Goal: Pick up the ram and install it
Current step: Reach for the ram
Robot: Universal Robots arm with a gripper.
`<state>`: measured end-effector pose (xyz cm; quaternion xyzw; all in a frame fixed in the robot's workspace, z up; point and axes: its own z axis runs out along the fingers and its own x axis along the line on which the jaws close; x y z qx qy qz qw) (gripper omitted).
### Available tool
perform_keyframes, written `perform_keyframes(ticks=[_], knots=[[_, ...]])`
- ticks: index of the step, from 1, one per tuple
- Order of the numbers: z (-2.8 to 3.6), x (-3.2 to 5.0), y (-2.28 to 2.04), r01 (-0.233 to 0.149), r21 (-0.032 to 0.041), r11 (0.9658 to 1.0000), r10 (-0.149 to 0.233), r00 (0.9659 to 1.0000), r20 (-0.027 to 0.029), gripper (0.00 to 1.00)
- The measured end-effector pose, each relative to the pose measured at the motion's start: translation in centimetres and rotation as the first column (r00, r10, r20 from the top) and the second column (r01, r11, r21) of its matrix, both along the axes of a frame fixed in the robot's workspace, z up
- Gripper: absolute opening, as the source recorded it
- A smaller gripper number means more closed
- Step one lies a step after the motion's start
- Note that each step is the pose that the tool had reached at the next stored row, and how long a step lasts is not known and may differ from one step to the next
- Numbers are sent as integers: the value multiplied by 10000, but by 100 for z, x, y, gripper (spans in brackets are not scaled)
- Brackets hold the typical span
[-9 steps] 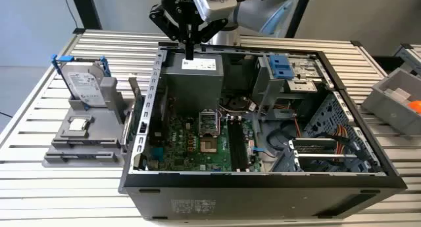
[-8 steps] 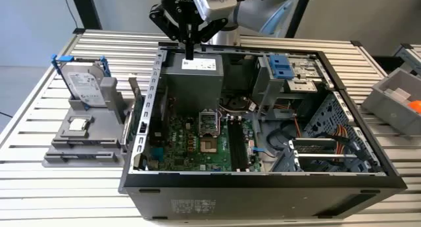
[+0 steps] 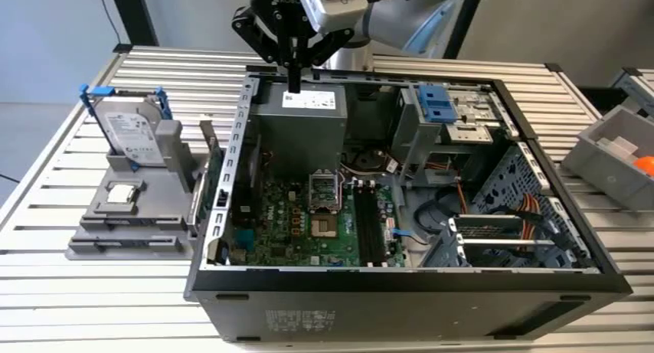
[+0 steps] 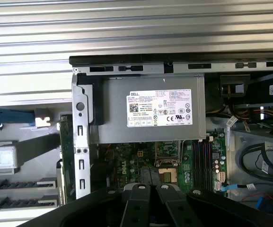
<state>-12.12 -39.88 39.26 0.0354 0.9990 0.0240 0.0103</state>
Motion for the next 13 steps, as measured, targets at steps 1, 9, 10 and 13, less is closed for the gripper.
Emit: perform_keyframes(ticks=[1,9,10,13], knots=[[0,0,0,0,0,10000,0,10000,0,0],[0,0,0,0,0,10000,0,10000,0,0],[0,0,0,1,0,10000,-1,10000,0,0],[0,0,0,1,0,10000,-1,10000,0,0]])
